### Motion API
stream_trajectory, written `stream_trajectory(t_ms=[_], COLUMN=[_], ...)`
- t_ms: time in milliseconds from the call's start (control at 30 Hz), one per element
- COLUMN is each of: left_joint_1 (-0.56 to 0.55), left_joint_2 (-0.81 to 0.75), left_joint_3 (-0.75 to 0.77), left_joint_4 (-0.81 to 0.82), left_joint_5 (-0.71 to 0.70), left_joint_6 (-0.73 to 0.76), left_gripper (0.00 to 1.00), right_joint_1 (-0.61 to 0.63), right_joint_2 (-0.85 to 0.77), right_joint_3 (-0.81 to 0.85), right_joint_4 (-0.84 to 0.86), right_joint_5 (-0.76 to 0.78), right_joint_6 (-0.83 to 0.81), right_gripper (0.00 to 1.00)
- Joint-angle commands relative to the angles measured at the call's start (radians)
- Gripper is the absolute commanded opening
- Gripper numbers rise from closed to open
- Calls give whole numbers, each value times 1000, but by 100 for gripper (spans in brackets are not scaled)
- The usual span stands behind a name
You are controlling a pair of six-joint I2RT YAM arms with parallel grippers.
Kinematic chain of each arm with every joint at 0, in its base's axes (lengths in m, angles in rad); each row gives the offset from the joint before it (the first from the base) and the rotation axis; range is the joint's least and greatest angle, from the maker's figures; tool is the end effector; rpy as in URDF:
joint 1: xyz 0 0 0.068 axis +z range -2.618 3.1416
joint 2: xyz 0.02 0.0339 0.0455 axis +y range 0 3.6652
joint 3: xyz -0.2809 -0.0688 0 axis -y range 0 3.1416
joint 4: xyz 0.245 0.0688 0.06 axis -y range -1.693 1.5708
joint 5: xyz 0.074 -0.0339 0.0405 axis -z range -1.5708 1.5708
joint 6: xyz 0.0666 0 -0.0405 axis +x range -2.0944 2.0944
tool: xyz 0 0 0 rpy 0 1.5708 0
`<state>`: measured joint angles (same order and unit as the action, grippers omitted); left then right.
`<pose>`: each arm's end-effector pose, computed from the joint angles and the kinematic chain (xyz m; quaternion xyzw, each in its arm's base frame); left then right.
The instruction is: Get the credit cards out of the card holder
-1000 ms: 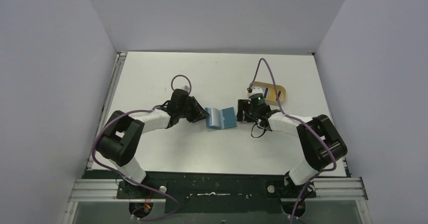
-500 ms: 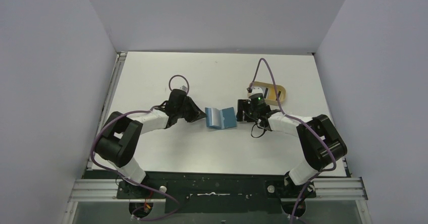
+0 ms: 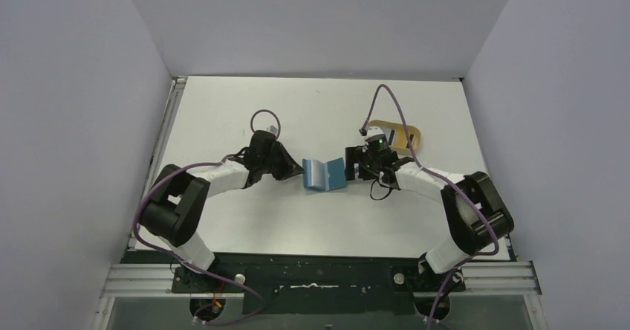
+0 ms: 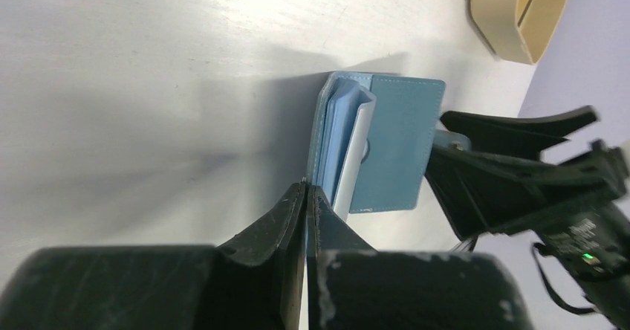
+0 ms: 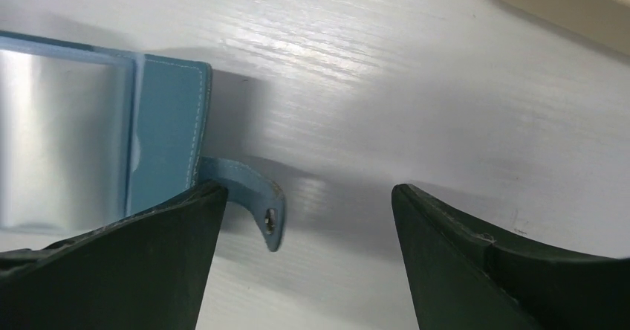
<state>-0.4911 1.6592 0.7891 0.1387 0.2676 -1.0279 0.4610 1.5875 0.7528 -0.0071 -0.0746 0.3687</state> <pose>0.3017 -0.1813 0.1524 -0.1876 0.8871 -0.3664 0.2090 0.2908 0.1500 0.1483 -0.0564 0.9320 0.1755 0.3120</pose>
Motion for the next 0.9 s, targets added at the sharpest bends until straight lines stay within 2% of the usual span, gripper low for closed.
stream_trajectory(t_ms=[0, 133, 267, 433, 633, 867], left_joint_1=[-12, -26, -47, -69, -77, -79], left_joint_2=[-66, -92, -100, -105, -106, -112], left_joint_3=[73, 105, 129, 149, 146, 146], left_joint_4=[-96, -183, -222, -254, -264, -270], left_joint_5=[-32, -67, -91, -114, -123, -131], left_joint_6=[91, 137, 154, 164, 162, 161], left_gripper=[0, 0, 0, 0, 0, 0], right_joint_1=[38, 48, 103, 158, 181, 236], right_joint_2=[-185, -278, -275, -183, 2, 115], right_joint_3=[123, 179, 233, 235, 179, 230], right_joint_4=[-140, -160, -151, -36, 175, 200], right_joint_5=[-21, -48, -101, -146, -156, -138], right_joint_6=[-79, -88, -82, 8, 115, 113], right_gripper=[89, 91, 91, 89, 87, 86])
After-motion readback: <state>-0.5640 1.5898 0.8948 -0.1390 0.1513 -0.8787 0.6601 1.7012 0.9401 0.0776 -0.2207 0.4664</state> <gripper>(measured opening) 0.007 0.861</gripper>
